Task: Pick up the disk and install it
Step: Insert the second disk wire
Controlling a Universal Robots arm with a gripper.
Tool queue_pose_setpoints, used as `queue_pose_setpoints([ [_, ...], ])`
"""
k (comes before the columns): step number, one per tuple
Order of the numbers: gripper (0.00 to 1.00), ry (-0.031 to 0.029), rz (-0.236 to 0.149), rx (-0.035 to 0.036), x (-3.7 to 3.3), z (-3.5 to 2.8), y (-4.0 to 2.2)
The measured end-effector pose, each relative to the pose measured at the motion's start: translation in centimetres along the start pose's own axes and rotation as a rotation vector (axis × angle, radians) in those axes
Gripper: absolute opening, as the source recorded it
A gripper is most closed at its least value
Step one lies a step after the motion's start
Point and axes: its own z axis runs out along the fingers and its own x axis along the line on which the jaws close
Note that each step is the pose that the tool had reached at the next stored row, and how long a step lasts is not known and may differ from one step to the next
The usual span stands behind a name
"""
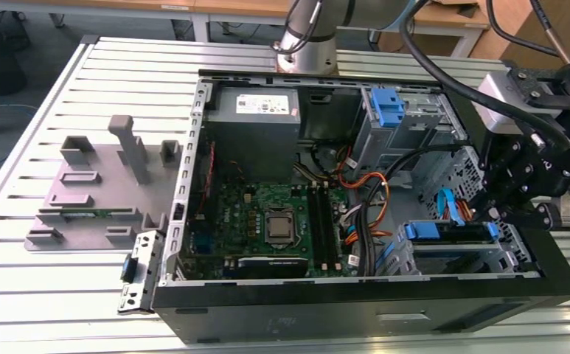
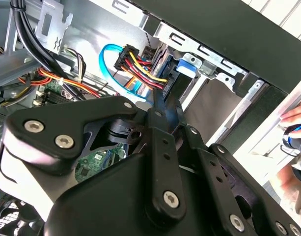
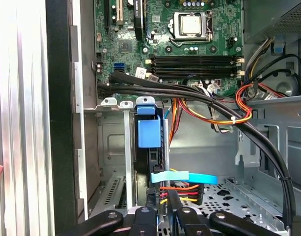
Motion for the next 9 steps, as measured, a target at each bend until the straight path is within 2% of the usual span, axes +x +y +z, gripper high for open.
queue_pose_setpoints([
  [9,0.24,0.0000,0.000,0.0000,-0.01,-0.18,0.00],
])
